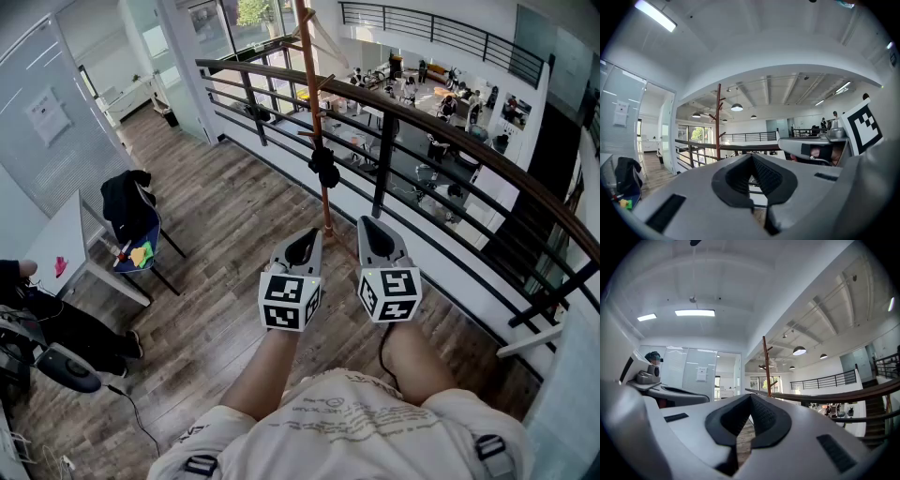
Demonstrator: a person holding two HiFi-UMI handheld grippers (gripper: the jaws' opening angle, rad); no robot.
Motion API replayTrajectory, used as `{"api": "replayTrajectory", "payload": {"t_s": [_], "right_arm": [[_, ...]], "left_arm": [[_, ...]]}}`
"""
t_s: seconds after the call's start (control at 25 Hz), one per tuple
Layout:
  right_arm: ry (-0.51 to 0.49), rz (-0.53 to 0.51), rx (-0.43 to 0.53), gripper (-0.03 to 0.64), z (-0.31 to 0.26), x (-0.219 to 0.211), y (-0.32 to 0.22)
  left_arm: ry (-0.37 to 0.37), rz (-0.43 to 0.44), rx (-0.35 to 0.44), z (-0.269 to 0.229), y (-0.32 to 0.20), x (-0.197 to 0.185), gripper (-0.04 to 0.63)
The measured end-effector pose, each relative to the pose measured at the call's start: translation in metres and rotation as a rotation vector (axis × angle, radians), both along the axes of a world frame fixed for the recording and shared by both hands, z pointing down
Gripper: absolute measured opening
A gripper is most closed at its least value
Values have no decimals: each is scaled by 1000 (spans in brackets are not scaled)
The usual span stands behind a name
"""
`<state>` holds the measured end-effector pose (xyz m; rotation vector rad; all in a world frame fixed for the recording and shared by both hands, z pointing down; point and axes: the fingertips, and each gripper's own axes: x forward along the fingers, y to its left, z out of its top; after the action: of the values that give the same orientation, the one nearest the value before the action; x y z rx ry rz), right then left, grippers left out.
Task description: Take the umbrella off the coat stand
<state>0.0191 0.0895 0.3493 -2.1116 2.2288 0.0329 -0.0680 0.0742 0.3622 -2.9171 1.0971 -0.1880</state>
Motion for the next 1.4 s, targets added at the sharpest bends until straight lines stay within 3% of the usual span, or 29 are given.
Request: {"api": "replayTrajectory", "payload": {"t_s": [0.44,0.68,0.92,1.4], "right_arm": [[30,-38,-30,2,14,32,12],[-29,-82,-40,2,19,51,22],[-15,-81,-38,2,25,65,20],[18,-83,-43,2,35,81,-35]], "left_arm": [[-4,-21,2,7,12,41,-8],[0,-32,-5,11,22,57,-8],[-7,-37,-3,17,22,70,-6],[11,-34,-16,28,-37,90,-8]]}}
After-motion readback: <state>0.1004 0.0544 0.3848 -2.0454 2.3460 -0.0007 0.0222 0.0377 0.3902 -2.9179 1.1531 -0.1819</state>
